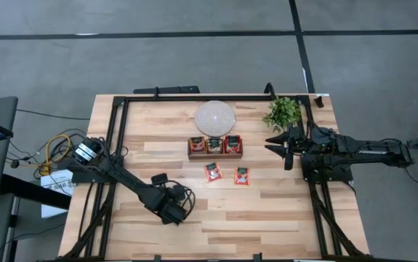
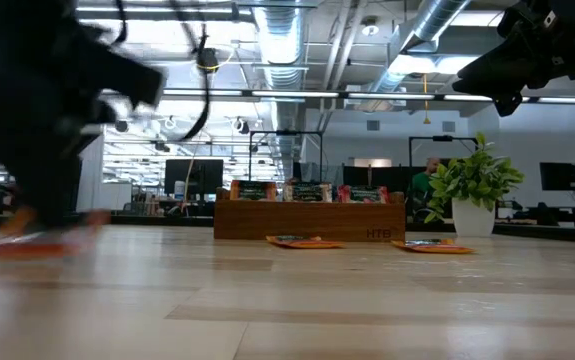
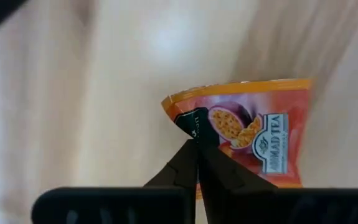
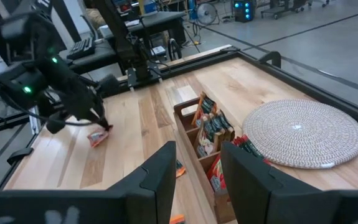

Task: Pick & Place Tea
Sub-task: Put the bottom orange tea bag into the left slot of the wooden organizer

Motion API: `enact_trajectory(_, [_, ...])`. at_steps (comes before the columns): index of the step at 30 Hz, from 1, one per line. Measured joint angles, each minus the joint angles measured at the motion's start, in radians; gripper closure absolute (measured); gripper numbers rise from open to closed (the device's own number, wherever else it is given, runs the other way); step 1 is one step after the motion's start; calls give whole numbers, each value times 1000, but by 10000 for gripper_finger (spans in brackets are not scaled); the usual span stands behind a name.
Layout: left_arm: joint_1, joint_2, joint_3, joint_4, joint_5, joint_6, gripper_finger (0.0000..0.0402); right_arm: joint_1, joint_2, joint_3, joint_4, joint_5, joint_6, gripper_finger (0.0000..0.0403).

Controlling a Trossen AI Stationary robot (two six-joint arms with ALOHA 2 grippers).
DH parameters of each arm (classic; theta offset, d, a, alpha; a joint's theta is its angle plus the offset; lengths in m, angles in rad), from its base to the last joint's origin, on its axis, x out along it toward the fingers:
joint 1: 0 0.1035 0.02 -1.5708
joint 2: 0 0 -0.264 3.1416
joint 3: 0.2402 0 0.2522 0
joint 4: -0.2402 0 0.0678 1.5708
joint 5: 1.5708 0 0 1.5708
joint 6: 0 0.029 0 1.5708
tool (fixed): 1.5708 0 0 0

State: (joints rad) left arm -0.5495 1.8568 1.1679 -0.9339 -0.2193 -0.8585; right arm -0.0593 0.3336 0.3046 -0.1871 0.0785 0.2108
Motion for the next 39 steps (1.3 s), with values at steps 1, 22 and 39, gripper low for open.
enact_trajectory(1, [1,-1,21,-33,-38,0,401,0,0,0,0,0,0,285])
enact_trajectory(22, [401,-6,180,103,-740,643,401,0,0,0,0,0,0,285])
enact_trajectory(39, [469,151,179,218,-828,943,401,0,0,0,-3,0,0,285])
